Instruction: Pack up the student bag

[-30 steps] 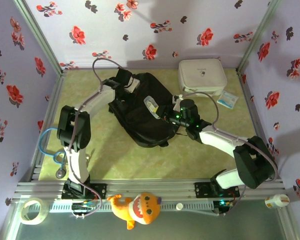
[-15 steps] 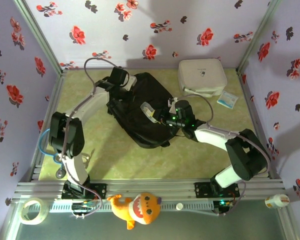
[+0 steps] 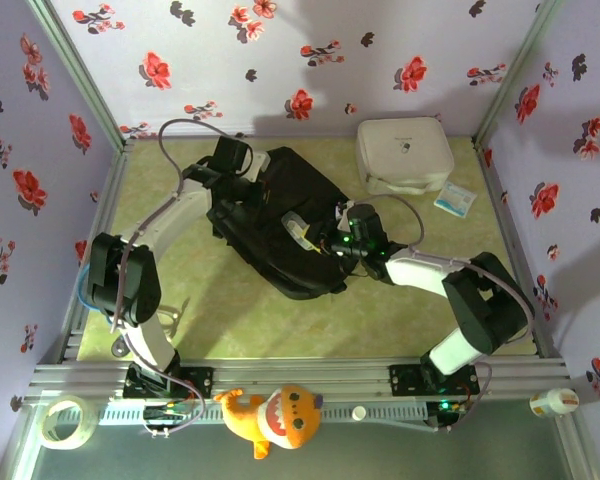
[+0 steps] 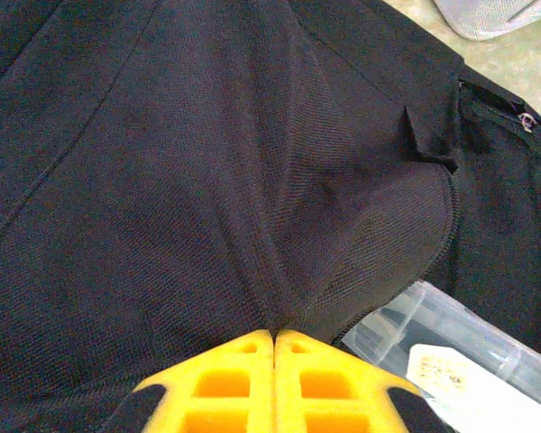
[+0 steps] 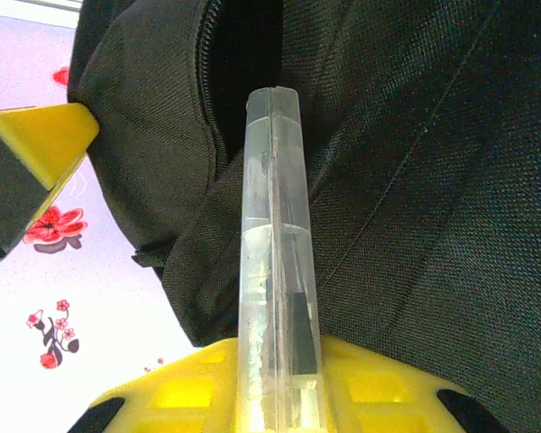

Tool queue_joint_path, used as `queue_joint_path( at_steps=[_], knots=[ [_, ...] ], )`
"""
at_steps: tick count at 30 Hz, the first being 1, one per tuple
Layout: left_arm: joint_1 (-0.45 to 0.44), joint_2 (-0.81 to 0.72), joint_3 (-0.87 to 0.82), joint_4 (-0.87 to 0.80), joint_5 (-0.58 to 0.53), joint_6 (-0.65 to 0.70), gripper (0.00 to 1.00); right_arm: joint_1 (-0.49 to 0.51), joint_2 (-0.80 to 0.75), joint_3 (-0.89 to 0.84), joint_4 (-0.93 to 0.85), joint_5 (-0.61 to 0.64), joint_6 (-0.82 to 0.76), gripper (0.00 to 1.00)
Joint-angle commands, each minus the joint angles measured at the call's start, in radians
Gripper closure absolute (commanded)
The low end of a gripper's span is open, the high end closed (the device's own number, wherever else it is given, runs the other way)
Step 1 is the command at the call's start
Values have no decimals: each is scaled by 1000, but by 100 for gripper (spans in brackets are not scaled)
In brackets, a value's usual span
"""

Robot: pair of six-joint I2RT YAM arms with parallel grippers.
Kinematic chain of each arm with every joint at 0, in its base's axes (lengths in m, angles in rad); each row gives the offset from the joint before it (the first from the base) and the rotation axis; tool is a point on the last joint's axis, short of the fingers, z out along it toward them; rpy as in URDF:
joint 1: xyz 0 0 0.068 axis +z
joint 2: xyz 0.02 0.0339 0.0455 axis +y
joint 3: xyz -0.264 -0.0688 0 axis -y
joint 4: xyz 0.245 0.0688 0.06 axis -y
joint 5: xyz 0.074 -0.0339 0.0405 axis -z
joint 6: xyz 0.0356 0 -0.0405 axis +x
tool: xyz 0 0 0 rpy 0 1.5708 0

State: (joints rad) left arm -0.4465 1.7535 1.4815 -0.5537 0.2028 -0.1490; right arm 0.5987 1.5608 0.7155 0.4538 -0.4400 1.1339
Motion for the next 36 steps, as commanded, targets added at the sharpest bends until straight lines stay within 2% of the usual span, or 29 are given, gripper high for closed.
queue_joint_path(
  at_steps=[1,9,18,21,25,29,32,36],
  knots=[
    [5,-63,-9,62,74,-19,100,1,32,7,52,24,45,81],
    [7,-56,-37,59,105,-28,100,-44,76,45,185,45,44,81],
    [24,-35,-43,52,110,-44,100,-39,248,151,469,-121,54,79],
    [47,-12,-50,62,108,-71,100,-33,316,186,500,-126,86,77],
    [76,26,-54,60,109,-106,100,-36,372,215,484,-104,89,71],
    [82,46,-54,46,107,-103,100,-48,339,190,423,-81,84,55],
    [84,48,-57,44,107,-101,100,-59,264,143,315,-53,51,43],
    [84,48,-52,41,109,-102,100,-61,149,75,123,-16,-25,42]
  ],
)
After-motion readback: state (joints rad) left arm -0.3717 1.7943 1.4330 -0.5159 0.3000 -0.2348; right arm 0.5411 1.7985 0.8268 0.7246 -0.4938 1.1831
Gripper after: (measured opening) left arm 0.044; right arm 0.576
